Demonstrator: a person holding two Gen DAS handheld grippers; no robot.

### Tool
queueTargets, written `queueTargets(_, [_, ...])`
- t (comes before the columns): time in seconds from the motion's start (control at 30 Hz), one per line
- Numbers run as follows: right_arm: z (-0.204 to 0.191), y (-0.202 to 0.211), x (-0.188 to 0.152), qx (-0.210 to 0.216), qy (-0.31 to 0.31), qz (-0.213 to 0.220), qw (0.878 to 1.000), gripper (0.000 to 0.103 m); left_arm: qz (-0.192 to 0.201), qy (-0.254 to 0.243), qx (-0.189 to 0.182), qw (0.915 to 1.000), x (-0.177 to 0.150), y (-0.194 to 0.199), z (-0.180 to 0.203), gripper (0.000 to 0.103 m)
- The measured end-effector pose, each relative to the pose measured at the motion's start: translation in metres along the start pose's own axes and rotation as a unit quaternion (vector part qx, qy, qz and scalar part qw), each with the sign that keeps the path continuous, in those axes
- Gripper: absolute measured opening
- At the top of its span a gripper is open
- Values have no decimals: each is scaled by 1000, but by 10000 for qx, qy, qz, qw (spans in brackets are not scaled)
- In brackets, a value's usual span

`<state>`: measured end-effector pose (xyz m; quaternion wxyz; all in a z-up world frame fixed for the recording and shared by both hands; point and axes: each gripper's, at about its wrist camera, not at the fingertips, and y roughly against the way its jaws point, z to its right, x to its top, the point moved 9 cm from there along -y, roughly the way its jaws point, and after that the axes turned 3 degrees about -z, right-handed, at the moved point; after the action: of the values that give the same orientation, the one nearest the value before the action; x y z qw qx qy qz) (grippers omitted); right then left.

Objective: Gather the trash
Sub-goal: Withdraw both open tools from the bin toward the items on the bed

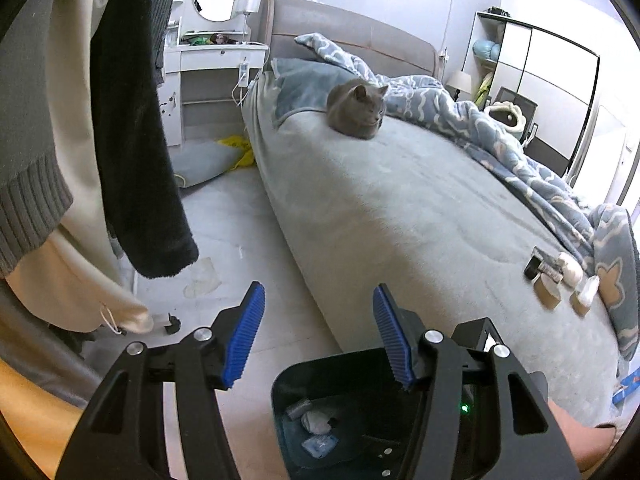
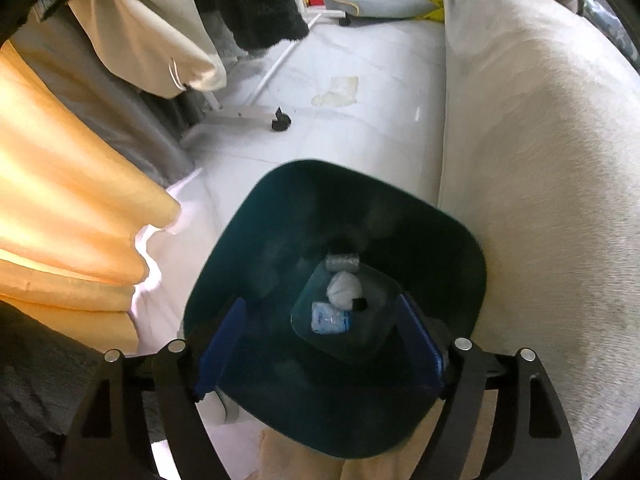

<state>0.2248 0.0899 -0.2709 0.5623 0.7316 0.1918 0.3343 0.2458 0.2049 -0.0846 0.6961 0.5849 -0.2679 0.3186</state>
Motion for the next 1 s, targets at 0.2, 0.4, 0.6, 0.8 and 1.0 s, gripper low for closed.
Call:
queueTargets(0.2, [13, 33, 5, -92, -15, 474, 9988, 81, 138, 5, -103, 9999, 11, 3, 17, 62])
queueTargets(0.4, [30, 73, 6, -176, -23, 1002, 9948, 83, 181, -16, -198, 9996, 19, 1, 41, 68])
queueTargets(0.6, [56, 110, -1, -455, -81, 1444, 9884, 83, 264, -113, -317, 9991, 27, 1, 71, 73])
queueTargets(0.8, [91, 145, -12, -685, -368, 1786, 9808, 84, 245, -362, -398, 9983, 26, -7, 108, 77])
queueTargets(1.0, [128, 168, -30, -927, -643, 1947, 9744, 84, 166, -504, -532, 9972, 22, -19, 140, 81])
